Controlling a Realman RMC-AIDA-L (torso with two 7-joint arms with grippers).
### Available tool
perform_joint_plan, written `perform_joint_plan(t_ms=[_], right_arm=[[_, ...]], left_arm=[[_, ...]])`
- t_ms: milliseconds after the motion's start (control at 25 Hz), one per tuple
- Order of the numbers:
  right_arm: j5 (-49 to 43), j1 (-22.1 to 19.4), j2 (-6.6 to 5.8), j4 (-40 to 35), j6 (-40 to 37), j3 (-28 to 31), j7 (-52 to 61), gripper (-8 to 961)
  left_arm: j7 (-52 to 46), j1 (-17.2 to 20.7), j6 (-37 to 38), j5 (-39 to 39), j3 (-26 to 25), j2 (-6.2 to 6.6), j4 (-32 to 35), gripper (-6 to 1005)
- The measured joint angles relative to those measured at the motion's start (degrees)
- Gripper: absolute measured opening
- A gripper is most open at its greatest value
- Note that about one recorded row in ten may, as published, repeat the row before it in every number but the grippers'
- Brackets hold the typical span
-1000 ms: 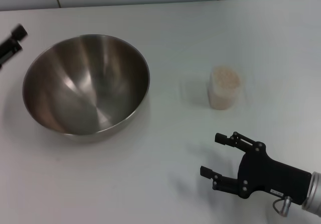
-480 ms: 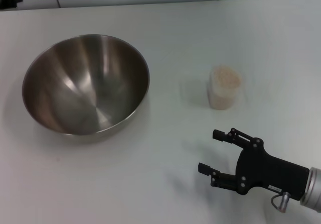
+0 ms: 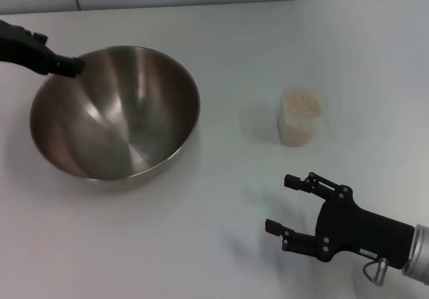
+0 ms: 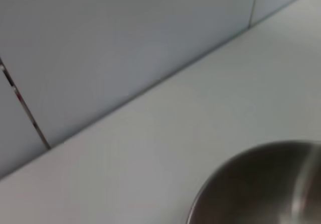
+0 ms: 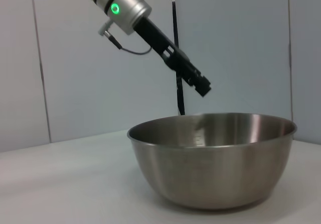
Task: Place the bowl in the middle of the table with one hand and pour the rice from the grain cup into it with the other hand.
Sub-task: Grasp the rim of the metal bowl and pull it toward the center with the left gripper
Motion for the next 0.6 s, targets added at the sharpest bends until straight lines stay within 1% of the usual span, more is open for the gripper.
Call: perform_joint_plan(t_ms=[80,160,200,360,400,440,600], right_arm=[[0.0,0.0,0.00,0.0,-0.1,-0.1,0.0,799],[0.0,0.0,0.00,0.0,-0.1,-0.3,0.0,798],[0.0,0.1,0.00,0.0,-0.1,-0.4,0.0,798],[0.0,0.2,0.00,0.0,-0.2,-0.4,0.0,796],[0.0,0.3,0.00,0.0,-0.3,-0.4,0.0,796],[0.0,0.3,0.00,0.0,-0.3,-0.4,0.0,795],[0.0,0.5,0.00,0.0,-0.3,-0.4,0.0,794]], left_arm=[[0.0,-0.2,-1.6,0.4,0.5,0.00,-2.6,821],[0.1,-0.3,-2.5,0.8,0.5,0.00,-3.7,820],[0.2,-0.6,-4.4,2.0,0.6,0.00,-5.9,819],[0.3,-1.0,-5.9,3.2,0.5,0.03,-8.0,817],[0.5,-1.8,-8.5,5.5,0.3,0.08,-12.3,817],[0.5,-1.8,-8.5,5.5,0.3,0.08,-12.3,816],[0.6,-2.4,-10.0,6.7,0.6,0.10,-15.7,814]])
